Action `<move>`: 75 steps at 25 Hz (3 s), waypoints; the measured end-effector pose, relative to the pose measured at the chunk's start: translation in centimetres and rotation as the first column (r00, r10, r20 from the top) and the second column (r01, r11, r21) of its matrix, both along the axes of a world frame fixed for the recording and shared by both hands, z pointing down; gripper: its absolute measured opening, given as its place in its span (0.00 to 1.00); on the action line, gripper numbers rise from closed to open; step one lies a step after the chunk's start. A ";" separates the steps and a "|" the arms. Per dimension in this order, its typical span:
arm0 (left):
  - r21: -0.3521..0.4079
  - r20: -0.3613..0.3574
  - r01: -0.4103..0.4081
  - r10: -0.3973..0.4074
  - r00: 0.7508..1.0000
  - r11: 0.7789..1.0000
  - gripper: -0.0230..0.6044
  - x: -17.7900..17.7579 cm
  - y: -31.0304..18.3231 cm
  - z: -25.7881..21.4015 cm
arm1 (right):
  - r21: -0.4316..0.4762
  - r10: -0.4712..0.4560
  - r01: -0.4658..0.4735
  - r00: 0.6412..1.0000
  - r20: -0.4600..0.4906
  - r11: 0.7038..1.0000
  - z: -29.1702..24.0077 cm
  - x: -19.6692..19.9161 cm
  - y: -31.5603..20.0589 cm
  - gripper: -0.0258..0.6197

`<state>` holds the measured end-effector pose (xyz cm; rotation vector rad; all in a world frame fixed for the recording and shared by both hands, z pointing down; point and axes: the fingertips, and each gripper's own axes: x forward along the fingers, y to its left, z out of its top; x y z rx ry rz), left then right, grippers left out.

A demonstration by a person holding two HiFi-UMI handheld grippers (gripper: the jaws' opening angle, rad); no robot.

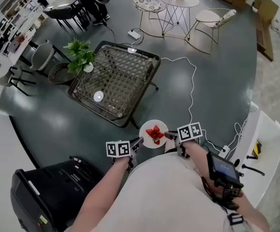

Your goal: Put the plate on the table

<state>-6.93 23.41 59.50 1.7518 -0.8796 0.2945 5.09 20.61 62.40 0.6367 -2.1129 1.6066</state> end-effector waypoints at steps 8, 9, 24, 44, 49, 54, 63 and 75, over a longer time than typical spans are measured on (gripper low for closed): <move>0.007 0.032 0.043 -0.043 0.999 0.999 0.06 2.7 -6.0 0.4 | 0.009 -0.036 0.036 0.999 0.019 0.999 0.4 2.6 -6.4 0.11; 0.011 0.032 0.047 -0.047 0.998 0.999 0.06 3.0 -6.6 0.3 | 0.014 -0.038 0.038 0.999 0.017 0.999 0.4 2.9 -7.1 0.11; -0.026 0.059 0.030 -0.028 0.998 0.999 0.06 5.7 -11.3 0.9 | -0.032 0.012 -0.011 0.999 0.049 0.999 1.6 5.4 -11.3 0.11; -0.054 -0.031 -0.108 0.106 0.994 0.993 0.06 6.5 -24.7 2.1 | -0.042 0.121 -0.123 0.991 -0.054 0.992 1.1 6.9 -23.2 0.11; -0.045 -0.049 -0.095 0.092 0.995 0.994 0.06 4.3 -27.1 1.9 | -0.022 0.097 -0.099 0.992 -0.079 0.995 0.5 4.6 -26.1 0.11; -0.030 -0.072 -0.050 0.048 0.996 0.998 0.06 1.2 -29.6 2.3 | 0.006 0.044 -0.044 0.994 -0.098 0.999 0.6 1.5 -29.1 0.11; -0.003 -0.049 0.053 -0.053 0.997 0.999 0.06 -2.3 -30.6 1.7 | 0.020 -0.085 0.088 0.990 -0.110 0.996 0.4 -2.6 -31.9 0.11; -0.063 -0.048 0.213 -0.216 0.975 0.975 0.06 -6.5 -36.0 3.0 | -0.025 -0.248 0.247 0.965 -0.086 0.969 1.7 -7.4 -39.0 0.11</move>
